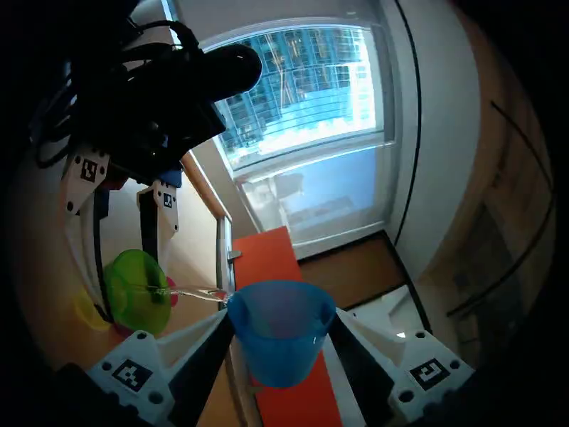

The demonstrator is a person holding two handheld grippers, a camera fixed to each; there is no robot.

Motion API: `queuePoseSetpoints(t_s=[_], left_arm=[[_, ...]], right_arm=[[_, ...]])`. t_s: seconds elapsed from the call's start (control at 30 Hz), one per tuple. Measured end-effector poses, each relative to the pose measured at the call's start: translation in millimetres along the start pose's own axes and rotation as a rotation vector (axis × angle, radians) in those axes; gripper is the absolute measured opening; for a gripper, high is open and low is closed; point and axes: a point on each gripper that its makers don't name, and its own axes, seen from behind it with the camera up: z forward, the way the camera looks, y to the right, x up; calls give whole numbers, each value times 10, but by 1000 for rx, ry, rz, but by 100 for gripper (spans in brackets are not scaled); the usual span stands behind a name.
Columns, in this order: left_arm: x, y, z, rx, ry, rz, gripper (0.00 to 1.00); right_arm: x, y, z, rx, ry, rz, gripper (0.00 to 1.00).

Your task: Pour water

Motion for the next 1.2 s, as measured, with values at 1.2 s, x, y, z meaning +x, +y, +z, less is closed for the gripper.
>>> queuePoseSetpoints(t_s=[1.2], left_arm=[[7,11,31,-5,5,-9,86]], right_arm=[[36,180,63,-48,-2,-153,89]])
